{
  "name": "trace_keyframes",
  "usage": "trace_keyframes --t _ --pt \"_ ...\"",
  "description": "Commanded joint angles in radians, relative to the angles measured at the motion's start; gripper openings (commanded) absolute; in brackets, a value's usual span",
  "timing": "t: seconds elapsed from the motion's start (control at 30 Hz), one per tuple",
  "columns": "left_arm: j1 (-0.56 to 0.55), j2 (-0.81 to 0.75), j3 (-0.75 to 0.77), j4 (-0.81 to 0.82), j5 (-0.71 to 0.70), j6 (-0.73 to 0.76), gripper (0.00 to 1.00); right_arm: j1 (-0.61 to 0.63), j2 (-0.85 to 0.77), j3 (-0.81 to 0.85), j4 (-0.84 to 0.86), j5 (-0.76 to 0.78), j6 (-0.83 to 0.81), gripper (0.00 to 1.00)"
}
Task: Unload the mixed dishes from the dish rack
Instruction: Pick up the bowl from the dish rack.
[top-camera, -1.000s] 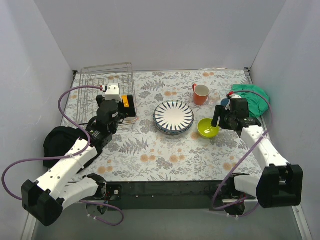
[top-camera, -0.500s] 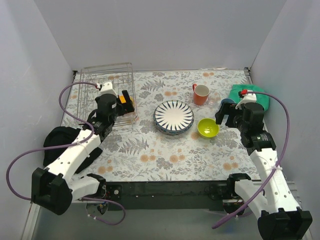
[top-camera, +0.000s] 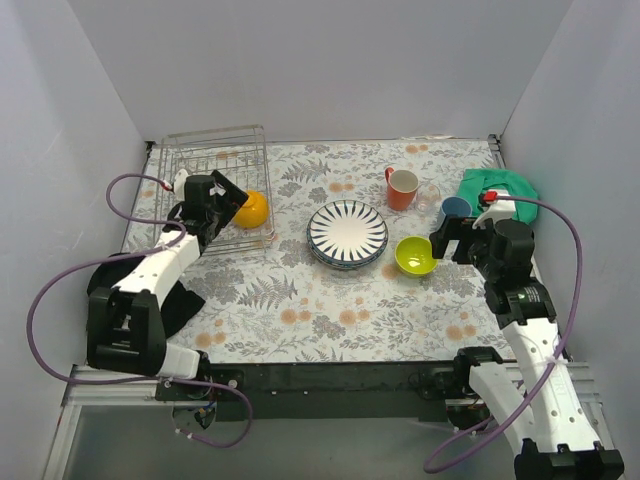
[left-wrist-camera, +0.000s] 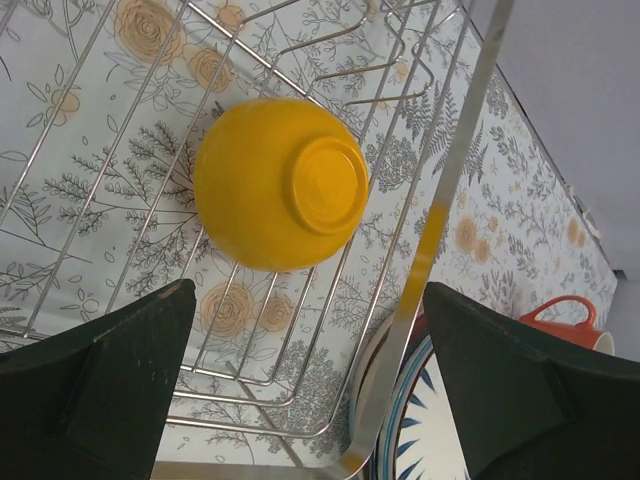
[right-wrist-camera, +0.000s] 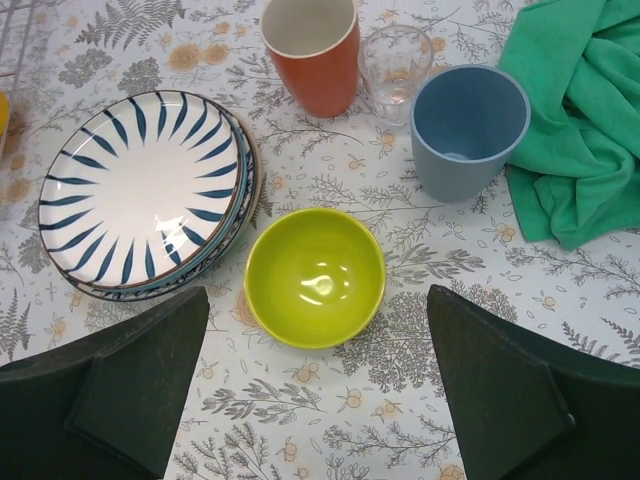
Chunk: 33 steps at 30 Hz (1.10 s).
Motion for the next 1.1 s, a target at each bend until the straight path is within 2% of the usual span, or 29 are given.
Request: trace_keyframes --t 0.0,0.33,0.53,1.07 --pt "0.031 0.066 0.037 0.067 0.025 -0.134 0.98 0.031 -0.040 -0.015 0.056 -0.005 -0.026 0.98" --pt "0.089 0.188 -0.037 0.286 0.137 -0.181 0.98 0.114 -0.125 -0.052 0.062 0.105 -0.071 0.98" --pt "0.119 0.243 -0.055 0.320 0.215 -0.198 0.98 0.151 -0.154 -0.063 0.062 0.170 -0.086 0.98" --pt "0.128 0.330 -0.065 0.352 0.228 -0.157 0.98 0.169 -0.171 -0.079 0.073 0.199 -0.099 0.98"
